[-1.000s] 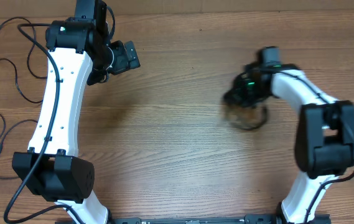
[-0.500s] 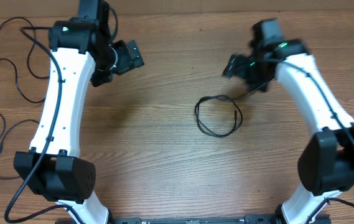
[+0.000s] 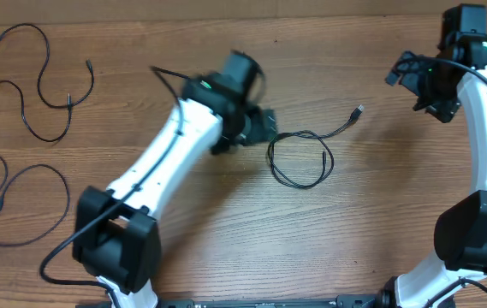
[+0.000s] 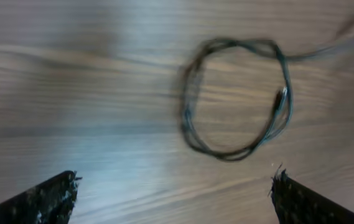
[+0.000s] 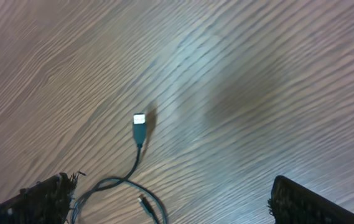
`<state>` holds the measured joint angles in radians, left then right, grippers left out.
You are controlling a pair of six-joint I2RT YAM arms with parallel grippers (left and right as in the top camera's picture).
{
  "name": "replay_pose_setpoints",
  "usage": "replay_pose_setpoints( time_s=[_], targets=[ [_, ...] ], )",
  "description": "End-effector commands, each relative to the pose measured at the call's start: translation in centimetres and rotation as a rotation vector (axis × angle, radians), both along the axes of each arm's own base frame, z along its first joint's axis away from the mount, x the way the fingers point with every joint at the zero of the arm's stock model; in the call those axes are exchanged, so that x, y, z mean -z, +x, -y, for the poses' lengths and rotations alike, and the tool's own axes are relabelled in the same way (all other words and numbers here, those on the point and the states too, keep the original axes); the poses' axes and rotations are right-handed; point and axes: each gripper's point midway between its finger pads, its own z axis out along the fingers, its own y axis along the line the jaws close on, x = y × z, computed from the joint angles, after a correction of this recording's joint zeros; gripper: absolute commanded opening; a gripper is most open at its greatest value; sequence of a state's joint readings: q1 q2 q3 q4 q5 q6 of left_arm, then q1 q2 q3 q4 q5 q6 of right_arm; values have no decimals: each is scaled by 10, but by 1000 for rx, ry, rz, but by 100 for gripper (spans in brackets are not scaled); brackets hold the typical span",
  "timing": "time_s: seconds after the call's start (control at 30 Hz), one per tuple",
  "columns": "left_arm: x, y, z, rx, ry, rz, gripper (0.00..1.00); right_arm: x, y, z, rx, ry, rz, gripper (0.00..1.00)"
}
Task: Untangle cables
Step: 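Lower the left gripper onto the cable at table center and grasp it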
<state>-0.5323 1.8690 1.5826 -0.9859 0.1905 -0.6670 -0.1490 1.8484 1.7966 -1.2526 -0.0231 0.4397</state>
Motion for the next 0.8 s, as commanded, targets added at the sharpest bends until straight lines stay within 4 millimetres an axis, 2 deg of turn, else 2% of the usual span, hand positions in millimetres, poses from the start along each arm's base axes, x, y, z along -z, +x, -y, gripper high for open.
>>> replay_pose_setpoints(
  time_s=[0.0, 0.23, 0.33, 0.53, 0.77],
  targets=[
    [27, -13, 15, 35, 46, 18, 100, -7, -2, 8, 17, -14, 18, 100],
    [57, -12, 13, 49, 200, 164, 100, -7, -1, 9, 19, -14, 19, 100],
    [67, -9, 13, 47, 196, 191, 100, -7, -1, 9, 19, -14, 19, 100],
    [85, -2, 18, 72, 159, 267, 86, -7, -1, 9, 19, -14, 19, 100],
    [94, 3, 21, 80, 133, 329, 87, -7, -1, 9, 19, -14, 19, 100]
  ],
)
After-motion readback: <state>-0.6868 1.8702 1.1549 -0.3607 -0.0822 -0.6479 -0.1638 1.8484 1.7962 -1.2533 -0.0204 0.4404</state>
